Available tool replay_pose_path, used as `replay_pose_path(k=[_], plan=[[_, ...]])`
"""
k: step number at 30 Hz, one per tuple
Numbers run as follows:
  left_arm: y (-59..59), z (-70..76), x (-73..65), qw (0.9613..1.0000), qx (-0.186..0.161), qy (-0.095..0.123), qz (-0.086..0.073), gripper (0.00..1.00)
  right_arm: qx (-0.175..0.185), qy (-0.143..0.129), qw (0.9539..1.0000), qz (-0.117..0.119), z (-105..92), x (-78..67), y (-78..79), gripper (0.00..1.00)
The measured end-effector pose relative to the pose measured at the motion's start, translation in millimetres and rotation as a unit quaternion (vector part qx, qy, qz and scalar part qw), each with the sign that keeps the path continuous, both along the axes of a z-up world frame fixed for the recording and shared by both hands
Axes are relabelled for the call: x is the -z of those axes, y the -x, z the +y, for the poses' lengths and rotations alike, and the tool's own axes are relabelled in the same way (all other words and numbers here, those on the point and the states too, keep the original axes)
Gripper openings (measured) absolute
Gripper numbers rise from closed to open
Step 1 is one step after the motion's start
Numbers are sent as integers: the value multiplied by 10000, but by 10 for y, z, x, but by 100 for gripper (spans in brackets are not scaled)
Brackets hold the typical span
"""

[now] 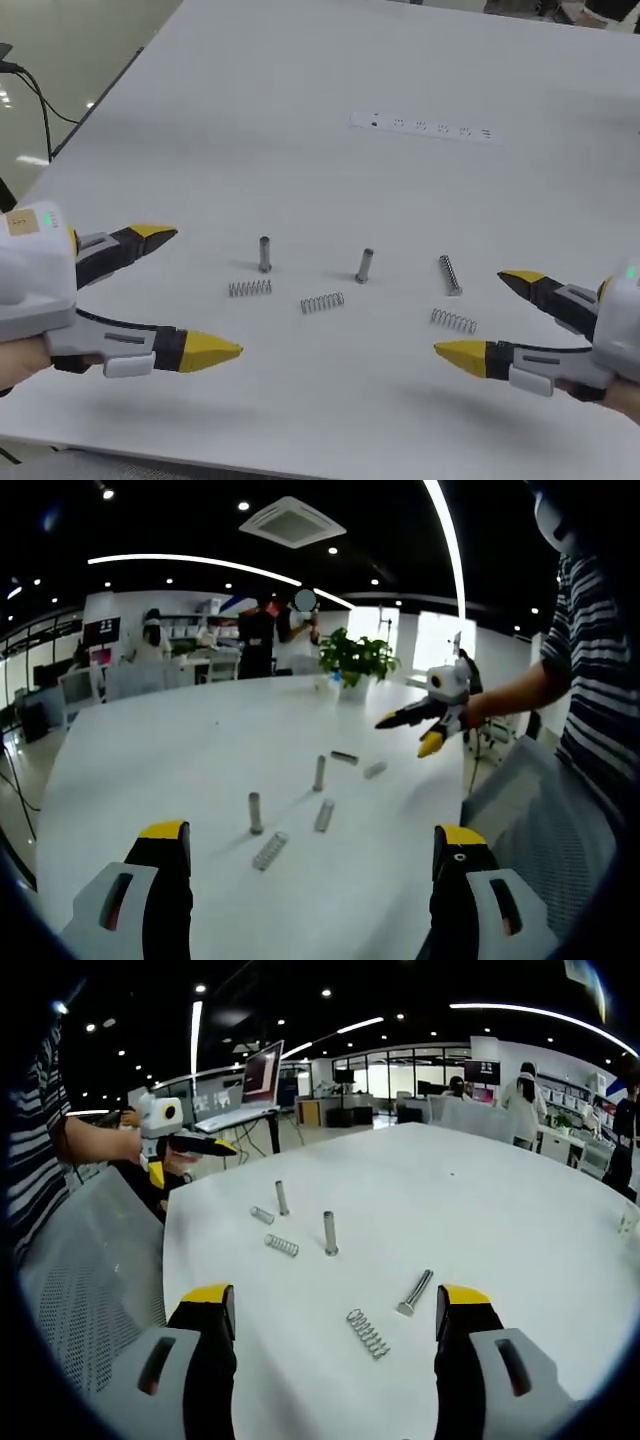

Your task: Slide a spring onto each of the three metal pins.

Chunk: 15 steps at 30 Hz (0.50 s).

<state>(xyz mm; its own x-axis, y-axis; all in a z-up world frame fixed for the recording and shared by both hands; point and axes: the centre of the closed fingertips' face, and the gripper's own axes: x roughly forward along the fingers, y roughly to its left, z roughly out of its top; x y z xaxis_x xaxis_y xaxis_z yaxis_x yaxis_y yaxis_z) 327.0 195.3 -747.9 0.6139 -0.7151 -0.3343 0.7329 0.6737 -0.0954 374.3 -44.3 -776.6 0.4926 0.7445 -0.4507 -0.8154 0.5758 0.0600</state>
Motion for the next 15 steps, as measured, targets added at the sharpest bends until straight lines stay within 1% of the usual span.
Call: replay_pose_path(k=[7, 15], plan=[[-6, 27, -6, 10000, -32, 3, -7, 98, 130, -16, 9999, 22, 21, -57, -235, 76], [-20, 31, -16, 10000, -60, 18, -15, 98, 266, 84, 9995, 174, 29, -64, -453, 65]])
